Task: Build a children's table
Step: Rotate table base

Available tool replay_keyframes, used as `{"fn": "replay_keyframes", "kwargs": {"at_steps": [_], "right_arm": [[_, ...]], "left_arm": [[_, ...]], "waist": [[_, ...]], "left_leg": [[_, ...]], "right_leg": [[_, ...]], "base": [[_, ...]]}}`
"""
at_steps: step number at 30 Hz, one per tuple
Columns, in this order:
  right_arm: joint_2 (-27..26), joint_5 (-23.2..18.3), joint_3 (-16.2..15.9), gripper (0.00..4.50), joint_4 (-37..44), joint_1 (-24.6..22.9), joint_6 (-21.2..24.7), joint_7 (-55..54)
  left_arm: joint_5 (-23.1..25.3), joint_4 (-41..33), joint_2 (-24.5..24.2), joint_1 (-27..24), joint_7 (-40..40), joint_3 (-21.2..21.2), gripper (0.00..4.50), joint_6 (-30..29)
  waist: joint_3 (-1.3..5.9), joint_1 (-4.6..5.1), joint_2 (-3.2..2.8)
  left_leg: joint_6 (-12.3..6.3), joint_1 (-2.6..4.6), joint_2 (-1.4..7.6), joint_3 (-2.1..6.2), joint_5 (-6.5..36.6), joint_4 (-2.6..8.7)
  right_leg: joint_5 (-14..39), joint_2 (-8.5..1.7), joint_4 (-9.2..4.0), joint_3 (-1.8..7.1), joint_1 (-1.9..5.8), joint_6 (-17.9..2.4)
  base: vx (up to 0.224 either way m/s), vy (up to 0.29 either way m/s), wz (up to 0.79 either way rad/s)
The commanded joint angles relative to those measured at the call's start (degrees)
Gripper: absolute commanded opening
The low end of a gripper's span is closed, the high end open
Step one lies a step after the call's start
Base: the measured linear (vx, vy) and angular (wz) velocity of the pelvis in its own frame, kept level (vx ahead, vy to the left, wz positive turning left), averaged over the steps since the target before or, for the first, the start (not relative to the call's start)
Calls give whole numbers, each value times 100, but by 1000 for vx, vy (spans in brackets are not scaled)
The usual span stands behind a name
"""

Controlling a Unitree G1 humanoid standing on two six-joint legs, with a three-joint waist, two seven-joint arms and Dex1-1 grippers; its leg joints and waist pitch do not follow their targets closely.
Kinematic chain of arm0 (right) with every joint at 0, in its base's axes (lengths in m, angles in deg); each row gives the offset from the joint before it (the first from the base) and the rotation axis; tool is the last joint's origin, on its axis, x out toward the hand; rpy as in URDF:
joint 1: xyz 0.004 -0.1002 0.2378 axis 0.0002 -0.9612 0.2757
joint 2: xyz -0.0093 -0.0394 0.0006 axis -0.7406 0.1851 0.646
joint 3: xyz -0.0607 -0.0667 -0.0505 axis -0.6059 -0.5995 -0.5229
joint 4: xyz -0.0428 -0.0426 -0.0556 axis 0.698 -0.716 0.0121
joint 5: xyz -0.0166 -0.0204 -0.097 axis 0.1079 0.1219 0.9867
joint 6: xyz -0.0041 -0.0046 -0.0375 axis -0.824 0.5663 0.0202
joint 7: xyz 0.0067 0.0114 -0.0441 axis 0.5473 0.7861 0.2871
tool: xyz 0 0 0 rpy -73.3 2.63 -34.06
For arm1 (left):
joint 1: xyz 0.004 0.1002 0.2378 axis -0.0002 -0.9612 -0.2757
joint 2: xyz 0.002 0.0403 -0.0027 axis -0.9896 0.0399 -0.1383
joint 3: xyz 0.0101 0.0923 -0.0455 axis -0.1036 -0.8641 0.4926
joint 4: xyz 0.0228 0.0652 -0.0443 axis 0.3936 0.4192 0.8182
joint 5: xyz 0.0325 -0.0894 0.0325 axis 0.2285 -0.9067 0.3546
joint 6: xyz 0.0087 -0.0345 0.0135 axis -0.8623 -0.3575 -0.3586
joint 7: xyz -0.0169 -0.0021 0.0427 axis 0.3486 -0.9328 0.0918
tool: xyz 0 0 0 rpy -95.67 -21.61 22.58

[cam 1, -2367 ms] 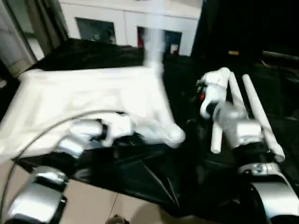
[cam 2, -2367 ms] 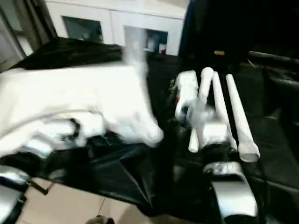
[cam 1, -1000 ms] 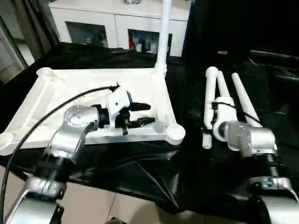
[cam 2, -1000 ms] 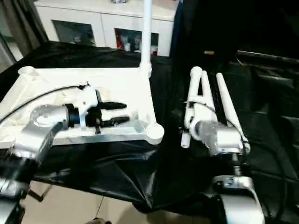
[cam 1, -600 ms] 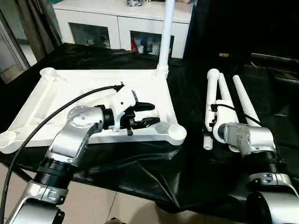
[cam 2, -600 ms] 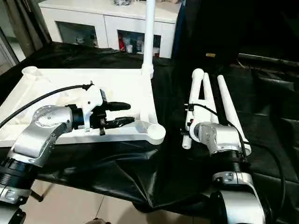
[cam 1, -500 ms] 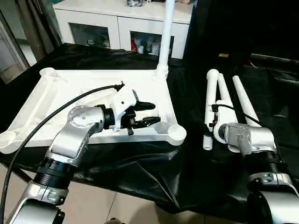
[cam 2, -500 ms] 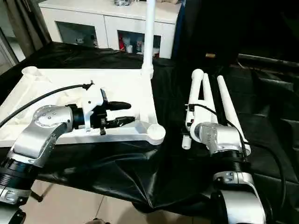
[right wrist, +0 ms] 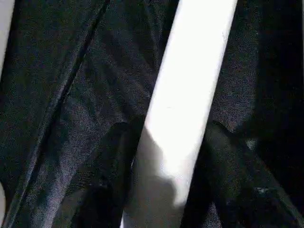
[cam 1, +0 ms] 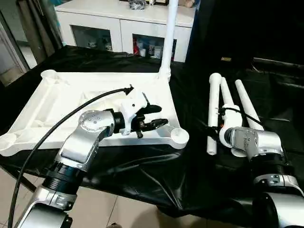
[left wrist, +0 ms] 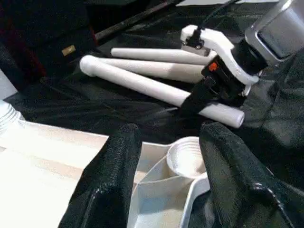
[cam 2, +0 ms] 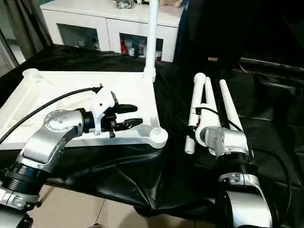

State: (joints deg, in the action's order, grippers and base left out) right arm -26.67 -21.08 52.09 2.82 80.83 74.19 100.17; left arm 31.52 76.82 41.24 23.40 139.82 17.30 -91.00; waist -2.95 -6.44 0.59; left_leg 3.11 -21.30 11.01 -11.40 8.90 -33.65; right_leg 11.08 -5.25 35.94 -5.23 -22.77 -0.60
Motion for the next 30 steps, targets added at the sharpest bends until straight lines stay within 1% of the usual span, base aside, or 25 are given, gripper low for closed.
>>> {"fn": "replay_keyframes", "kwargs": {"at_steps": [1,2,3,4,5,6,7,8,9,10,11,13,15,16,17,18,19,20,21,22,23,25,26,27,30], "right_arm": [[-77,-92,86,190,-254,-142,88,-38],[-108,-129,138,190,-246,-147,65,-63],[-145,-178,227,172,-307,-144,23,-105],[-166,-194,271,165,-347,-157,-70,-127],[-171,-197,280,165,-374,-161,-139,-132],[-190,-245,356,148,-370,-167,-154,-174],[-200,-282,410,144,-346,-168,-154,-201],[-207,-314,454,144,-307,-171,-187,-217],[-207,-314,454,140,-307,-171,-187,-217],[-285,-543,769,138,-128,-145,-225,-311],[-328,-642,871,138,31,-153,-257,-324],[-410,-788,1004,137,289,-171,-265,-350],[-555,-1006,1173,137,569,-159,-402,-364],[-641,-1130,1268,136,720,-144,-488,-364],[-725,-1243,1340,136,864,-118,-596,-342],[-849,-1433,1465,135,1024,-61,-750,-315],[-995,-1689,1628,135,1172,32,-865,-283],[-1125,-1939,1762,135,1308,123,-951,-218],[-1280,-2226,1911,135,1484,206,-966,-149],[-1366,-2385,1968,135,1604,242,-940,-98],[-1512,-2649,2033,135,1816,283,-895,8],[-1675,-2876,2031,135,2110,283,-855,96],[-1675,-2876,2031,135,2110,283,-855,96],[-1748,-2998,2042,135,2255,278,-828,112],[-1901,-3246,1986,135,2572,253,-764,139]], "left_arm": [[-50,-120,18,68,-65,57,235,-226],[-92,-129,16,63,-47,50,235,-343],[-137,-127,32,70,-44,51,252,-471],[-166,-101,62,116,-82,67,269,-639],[-174,-92,76,141,-109,75,269,-716],[-184,-67,103,186,-162,105,277,-783],[-221,-30,143,246,-237,164,289,-911],[-261,2,180,300,-309,221,289,-1013],[-261,2,180,300,-309,221,313,-1013],[-375,74,310,428,-505,368,317,-1188],[-436,119,409,496,-625,447,317,-1270],[-521,177,569,587,-797,554,341,-1385],[-648,189,727,685,-926,662,361,-1567],[-726,173,807,731,-979,722,374,-1681],[-844,161,895,780,-1034,805,374,-1836],[-994,157,992,839,-1088,898,386,-2007],[-1104,182,1088,896,-1149,976,401,-2106],[-1183,219,1168,947,-1194,1031,405,-2176],[-1232,245,1246,982,-1227,1060,405,-2262],[-1263,272,1302,1001,-1269,1086,413,-2305],[-1336,343,1414,1021,-1362,1156,425,-2398],[-1427,436,1561,1030,-1484,1261,445,-2494],[-1427,436,1561,1030,-1484,1261,449,-2494],[-1465,449,1609,1027,-1507,1286,449,-2542],[-1581,444,1707,1014,-1536,1311,450,-2666]], "waist": [[359,12,-46],[355,10,-38],[362,7,-38],[363,9,-14],[362,10,-25],[358,13,-23],[357,17,-14],[358,14,-16],[359,12,-15],[354,18,-27],[354,11,-3],[366,-9,4],[375,-12,-8],[392,-21,5],[415,-32,-4],[411,-31,-14],[426,-46,-29],[420,-37,-26],[441,-51,-16],[435,-39,-5],[423,-54,1],[413,-60,-9],[411,-64,-7],[411,-72,3],[399,-79,-12]], "left_leg": [[419,124,199,147,1796,414],[408,127,196,148,1834,414],[406,130,199,150,1825,415],[398,128,201,144,1800,414],[399,125,202,148,1799,415],[384,118,200,148,1801,418],[387,123,202,145,1805,416],[379,125,198,147,1807,414],[366,126,192,147,1803,415],[362,132,192,140,1833,413],[352,139,191,137,1842,407],[317,114,190,150,1727,411],[274,93,193,139,1591,406],[232,81,190,134,1476,393],[178,62,188,136,1285,381],[144,58,188,127,1230,379],[98,57,189,125,1122,362],[57,42,185,113,1100,360],[-19,36,187,120,974,347],[-65,25,181,110,936,344],[-180,15,188,112,839,341],[-229,16,192,107,808,343],[-219,13,188,106,794,348],[-190,21,195,110,806,356],[-88,25,196,111,892,369]], "right_leg": [[1728,-359,-536,315,215,-732],[1751,-360,-552,313,212,-743],[1731,-361,-543,312,218,-752],[1680,-361,-537,314,213,-784],[1666,-360,-528,308,216,-813],[1681,-361,-542,308,222,-810],[1680,-359,-537,311,217,-813],[1691,-359,-540,308,217,-821],[1705,-354,-544,304,218,-817],[1729,-357,-550,311,212,-807],[1734,-357,-559,308,213,-804],[1660,-366,-548,297,233,-802],[1435,-361,-523,307,241,-814],[1264,-369,-501,305,252,-856],[1041,-370,-471,299,268,-911],[927,-361,-468,304,259,-943],[734,-365,-442,298,259,-1011],[647,-358,-441,303,260,-1044],[464,-356,-408,292,265,-1101],[387,-339,-400,294,265,-1116],[352,-345,-401,283,261,-1129],[389,-340,-416,284,257,-1108],[444,-335,-426,282,261,-1075],[540,-345,-433,284,259,-1038],[766,-357,-461,286,246,-971]], "base": [[0,0,0],[0,0,0],[0,0,0],[0,0,0],[0,0,0],[0,0,0],[0,0,0],[0,0,0],[0,0,0],[0,0,0],[0,0,0],[0,0,0],[0,0,0],[0,0,0],[0,0,0],[0,0,0],[0,0,0],[0,0,0],[0,0,0],[0,0,0],[0,0,0],[0,0,0],[0,0,0],[0,0,0],[0,0,0]]}}
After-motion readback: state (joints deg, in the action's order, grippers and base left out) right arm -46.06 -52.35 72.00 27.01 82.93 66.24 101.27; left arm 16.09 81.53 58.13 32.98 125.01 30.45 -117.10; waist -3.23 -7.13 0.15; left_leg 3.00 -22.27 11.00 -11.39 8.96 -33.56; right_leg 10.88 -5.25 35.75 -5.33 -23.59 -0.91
